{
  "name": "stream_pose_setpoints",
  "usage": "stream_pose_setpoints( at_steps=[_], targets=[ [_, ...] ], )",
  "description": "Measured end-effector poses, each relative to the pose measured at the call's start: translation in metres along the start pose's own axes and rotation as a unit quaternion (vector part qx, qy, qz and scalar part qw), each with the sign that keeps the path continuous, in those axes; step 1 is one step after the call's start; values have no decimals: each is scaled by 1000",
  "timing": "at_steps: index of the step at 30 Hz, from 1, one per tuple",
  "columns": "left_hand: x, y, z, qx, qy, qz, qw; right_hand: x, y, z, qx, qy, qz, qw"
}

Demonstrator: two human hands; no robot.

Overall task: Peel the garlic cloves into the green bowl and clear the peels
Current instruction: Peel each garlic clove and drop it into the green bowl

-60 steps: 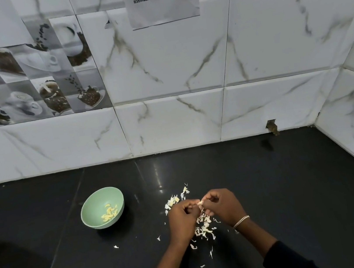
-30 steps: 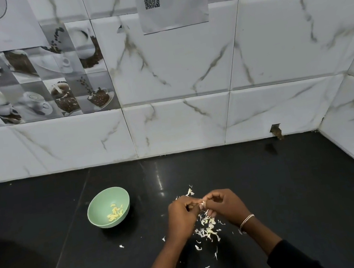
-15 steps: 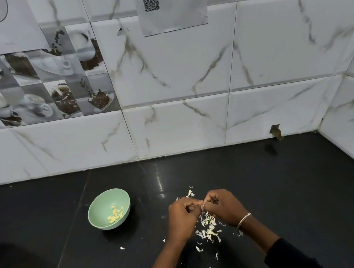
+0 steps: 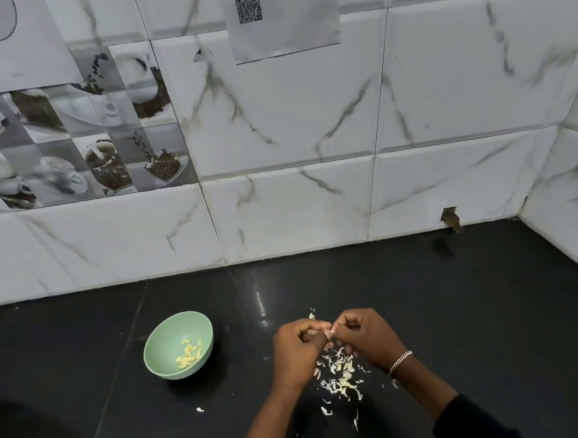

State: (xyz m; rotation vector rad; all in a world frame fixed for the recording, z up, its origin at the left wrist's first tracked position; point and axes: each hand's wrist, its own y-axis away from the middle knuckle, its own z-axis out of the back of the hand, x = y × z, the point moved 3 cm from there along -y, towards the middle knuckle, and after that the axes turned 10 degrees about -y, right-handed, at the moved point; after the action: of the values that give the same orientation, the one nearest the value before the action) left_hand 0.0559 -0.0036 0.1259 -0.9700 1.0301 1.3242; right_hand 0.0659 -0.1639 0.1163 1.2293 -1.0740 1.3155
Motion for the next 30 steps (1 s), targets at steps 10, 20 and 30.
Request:
stream_pose_setpoints(
  at_steps=[10, 20, 30],
  targets=[
    [5, -5, 3, 19, 58, 53, 997, 8, -4, 2, 29, -40, 24, 998],
    [8, -5, 1, 54, 110, 89, 989, 3, -8, -5, 7, 21, 34, 999],
    [5, -6, -5, 26, 223, 180, 958, 7, -8, -17, -80, 11, 72, 994]
  ],
)
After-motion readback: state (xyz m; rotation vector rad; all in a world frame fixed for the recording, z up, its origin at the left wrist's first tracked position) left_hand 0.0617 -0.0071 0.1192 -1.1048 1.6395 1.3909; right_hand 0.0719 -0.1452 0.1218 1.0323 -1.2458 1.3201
